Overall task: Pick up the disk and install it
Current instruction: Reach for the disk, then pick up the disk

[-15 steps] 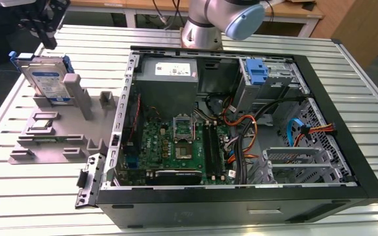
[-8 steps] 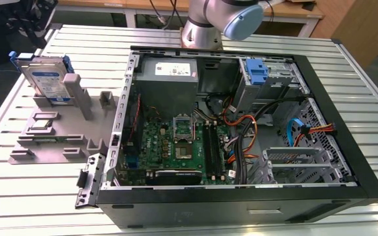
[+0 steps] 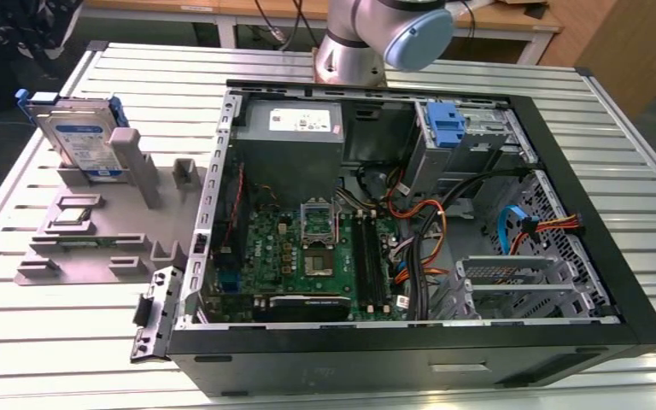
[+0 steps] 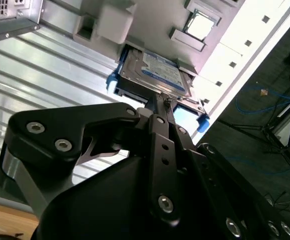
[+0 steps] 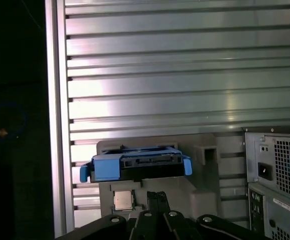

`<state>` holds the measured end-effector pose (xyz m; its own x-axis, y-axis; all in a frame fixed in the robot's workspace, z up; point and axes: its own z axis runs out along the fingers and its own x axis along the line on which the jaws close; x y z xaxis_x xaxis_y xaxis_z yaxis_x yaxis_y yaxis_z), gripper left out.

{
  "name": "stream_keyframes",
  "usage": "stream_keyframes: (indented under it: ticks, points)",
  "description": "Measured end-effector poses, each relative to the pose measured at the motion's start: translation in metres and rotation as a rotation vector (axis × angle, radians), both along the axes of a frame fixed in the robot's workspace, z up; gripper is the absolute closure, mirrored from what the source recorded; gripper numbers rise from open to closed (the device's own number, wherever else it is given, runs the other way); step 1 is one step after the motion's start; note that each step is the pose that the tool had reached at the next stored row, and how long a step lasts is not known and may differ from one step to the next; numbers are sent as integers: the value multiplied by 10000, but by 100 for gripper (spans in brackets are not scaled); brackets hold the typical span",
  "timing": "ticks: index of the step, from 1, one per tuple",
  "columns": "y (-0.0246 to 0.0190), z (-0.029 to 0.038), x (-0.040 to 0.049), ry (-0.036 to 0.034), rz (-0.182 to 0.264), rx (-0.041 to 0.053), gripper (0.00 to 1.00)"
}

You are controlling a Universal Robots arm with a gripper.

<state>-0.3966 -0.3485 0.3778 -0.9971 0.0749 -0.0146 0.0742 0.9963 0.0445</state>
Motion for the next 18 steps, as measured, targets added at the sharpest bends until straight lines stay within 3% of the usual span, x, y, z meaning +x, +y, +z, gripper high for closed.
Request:
stream_keyframes:
  ticks: [3, 7, 18]
  points:
    - [29, -13, -86, -1, 1, 2, 90]
    - [34, -26, -171, 2, 41, 3, 90]
    - [34, -27, -179, 4, 82, 3, 90]
